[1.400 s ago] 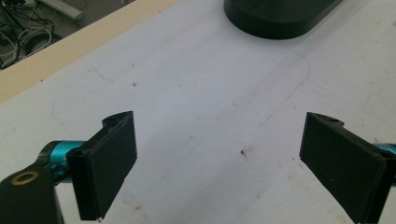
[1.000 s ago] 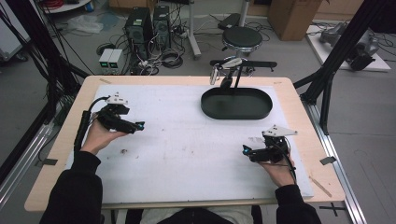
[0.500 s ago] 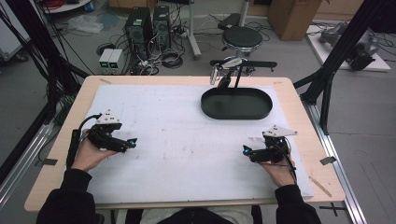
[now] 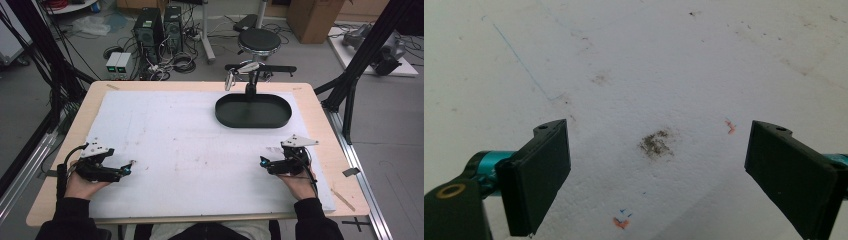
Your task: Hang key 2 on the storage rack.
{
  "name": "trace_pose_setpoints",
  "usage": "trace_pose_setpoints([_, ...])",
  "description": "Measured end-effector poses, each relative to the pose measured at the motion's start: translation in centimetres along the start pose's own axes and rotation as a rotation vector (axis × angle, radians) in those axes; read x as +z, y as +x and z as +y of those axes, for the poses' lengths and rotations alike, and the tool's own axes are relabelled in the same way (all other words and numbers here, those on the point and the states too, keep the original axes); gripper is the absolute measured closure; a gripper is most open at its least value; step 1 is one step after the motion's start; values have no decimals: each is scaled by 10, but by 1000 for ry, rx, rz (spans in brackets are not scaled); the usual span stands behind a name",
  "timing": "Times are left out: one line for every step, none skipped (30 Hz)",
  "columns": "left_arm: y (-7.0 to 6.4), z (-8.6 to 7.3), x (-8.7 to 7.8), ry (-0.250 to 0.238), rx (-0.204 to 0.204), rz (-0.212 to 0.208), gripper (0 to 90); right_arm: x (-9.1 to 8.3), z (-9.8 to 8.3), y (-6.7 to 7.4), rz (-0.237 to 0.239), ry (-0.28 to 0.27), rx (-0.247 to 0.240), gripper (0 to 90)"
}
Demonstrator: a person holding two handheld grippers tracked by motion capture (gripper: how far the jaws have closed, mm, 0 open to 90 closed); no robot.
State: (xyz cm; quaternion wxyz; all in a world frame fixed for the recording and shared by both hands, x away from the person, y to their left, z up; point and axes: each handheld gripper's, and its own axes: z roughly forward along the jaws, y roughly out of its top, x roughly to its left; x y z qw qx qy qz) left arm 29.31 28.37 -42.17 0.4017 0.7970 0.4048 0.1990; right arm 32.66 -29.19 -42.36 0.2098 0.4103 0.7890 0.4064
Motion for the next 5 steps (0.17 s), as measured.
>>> trace_pose_setpoints([0, 0, 0, -1, -1, -1, 114, 0, 0, 0, 0, 0, 0, 8])
trace_pose_setpoints([-1, 0, 0, 3, 5, 1, 115, 0, 0, 0, -2, 1, 0, 9])
trace_pose_setpoints([-1, 0, 0, 6, 9, 1, 114, 0, 0, 0, -3, -2, -1, 8])
trace_pose_setpoints([-1, 0, 1, 12, 14, 0, 115, 0, 0, 0, -3, 0, 1, 8])
trace_pose_setpoints([-1, 0, 1, 12, 14, 0, 114, 0, 0, 0, -3, 0, 1, 8])
